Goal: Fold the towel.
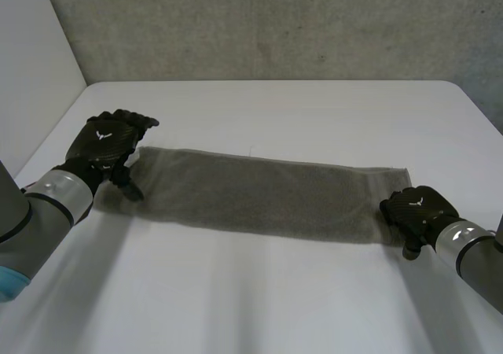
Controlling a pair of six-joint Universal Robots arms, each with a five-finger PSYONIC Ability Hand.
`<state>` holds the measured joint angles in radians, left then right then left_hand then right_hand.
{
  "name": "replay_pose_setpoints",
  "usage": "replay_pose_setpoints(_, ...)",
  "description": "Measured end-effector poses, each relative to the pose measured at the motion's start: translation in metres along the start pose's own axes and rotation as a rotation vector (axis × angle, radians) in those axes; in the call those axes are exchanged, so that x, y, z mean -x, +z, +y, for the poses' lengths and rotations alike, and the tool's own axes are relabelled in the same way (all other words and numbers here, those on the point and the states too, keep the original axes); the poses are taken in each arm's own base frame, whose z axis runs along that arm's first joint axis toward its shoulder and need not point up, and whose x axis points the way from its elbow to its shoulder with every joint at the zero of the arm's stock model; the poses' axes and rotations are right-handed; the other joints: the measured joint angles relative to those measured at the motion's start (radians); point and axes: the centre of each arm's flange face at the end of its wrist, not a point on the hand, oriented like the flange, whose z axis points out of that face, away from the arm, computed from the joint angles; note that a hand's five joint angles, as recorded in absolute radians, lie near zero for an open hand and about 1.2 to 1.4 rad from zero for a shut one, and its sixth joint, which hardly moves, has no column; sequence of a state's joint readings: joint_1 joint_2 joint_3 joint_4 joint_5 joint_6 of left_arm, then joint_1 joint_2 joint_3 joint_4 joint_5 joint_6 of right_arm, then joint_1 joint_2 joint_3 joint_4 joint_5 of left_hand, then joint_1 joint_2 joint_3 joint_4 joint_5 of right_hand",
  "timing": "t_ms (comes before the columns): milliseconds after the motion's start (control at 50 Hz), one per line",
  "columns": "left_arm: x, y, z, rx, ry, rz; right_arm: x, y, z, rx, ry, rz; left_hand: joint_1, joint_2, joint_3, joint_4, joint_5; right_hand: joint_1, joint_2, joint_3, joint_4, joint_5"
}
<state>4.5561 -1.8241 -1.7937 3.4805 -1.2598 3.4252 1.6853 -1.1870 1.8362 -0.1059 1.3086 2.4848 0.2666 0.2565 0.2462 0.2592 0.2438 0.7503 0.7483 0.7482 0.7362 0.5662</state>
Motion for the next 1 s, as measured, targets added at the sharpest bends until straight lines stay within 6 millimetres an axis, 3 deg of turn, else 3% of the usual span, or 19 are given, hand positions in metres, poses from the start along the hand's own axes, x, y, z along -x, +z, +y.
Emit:
replay_pose_setpoints(140,0.0,0.0,0.0,0.001,0.0,0.0,-0.002,0.005,0.004,0.007,-0.007,0.026,0.0,0.0,0.0,0.0,0.0,0.468,0.49,0.481,0.502,0.507)
replay_pose_setpoints(220,0.0,0.0,0.0,0.001,0.0,-0.001,-0.009,0.008,0.004,0.014,-0.019,0.071,0.0,0.0,0.0,0.0,0.0,0.556,0.555,0.584,0.605,0.593)
replay_pose_setpoints(500,0.001,0.0,0.0,0.001,0.0,-0.002,-0.059,0.014,0.016,0.056,-0.045,0.237,0.0,0.0,0.0,0.0,0.0,0.561,0.555,0.584,0.605,0.595)
replay_pose_setpoints(700,0.001,0.0,0.001,0.002,-0.001,-0.003,-0.061,0.014,0.015,0.045,-0.047,0.225,0.0,0.0,0.0,0.0,0.0,0.56,0.554,0.582,0.604,0.594)
replay_pose_setpoints(800,0.001,0.0,0.001,0.003,-0.001,-0.003,-0.058,0.015,0.015,0.03,-0.047,0.201,0.0,0.0,0.0,0.0,0.0,0.227,0.229,0.232,0.247,0.234)
replay_pose_setpoints(1000,0.001,0.0,0.002,0.004,-0.002,-0.003,-0.061,0.018,0.02,0.033,-0.039,0.189,0.0,0.0,0.0,0.0,0.0,0.145,0.176,0.155,0.173,0.152)
